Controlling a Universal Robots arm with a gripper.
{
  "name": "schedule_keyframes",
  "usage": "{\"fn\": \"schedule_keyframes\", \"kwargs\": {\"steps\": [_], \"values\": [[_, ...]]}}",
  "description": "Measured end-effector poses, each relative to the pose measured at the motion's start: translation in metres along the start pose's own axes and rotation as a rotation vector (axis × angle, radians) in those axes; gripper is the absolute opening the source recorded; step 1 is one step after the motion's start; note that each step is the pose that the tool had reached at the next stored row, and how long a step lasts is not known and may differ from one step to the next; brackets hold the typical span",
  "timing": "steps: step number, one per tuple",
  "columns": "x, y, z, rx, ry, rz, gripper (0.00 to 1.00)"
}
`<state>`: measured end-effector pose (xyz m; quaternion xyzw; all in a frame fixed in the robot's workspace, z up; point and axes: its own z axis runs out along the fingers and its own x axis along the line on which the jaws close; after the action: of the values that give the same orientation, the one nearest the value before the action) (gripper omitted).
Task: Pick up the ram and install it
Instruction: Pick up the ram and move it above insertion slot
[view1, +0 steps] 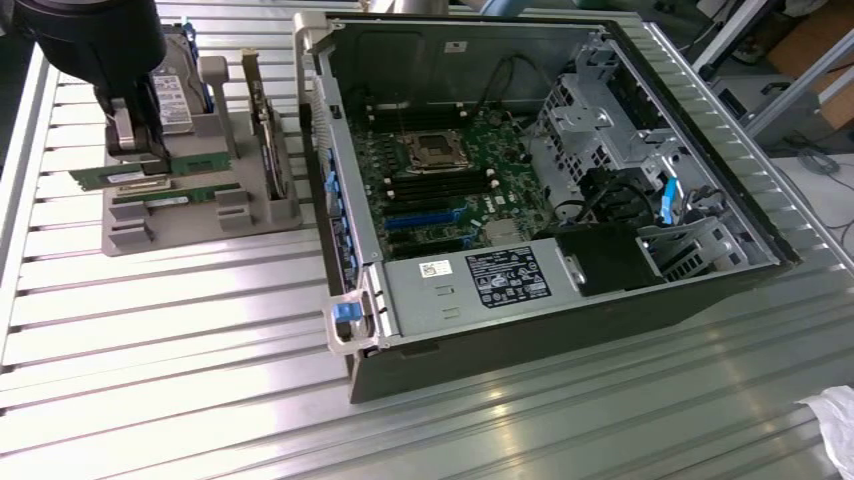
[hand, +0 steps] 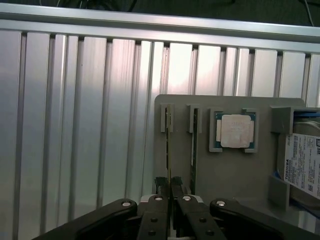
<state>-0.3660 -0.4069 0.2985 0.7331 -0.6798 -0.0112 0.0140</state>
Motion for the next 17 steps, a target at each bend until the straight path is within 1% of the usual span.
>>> {"fn": "schedule_keyframes", "kwargs": {"steps": [13,17], "values": [[0.0,0.0005,-0.0147,0.0,0.0,0.0,0.13],[0.0,0.0006,-0.0172,-0.0001,0.0,0.0,0.13]]}}
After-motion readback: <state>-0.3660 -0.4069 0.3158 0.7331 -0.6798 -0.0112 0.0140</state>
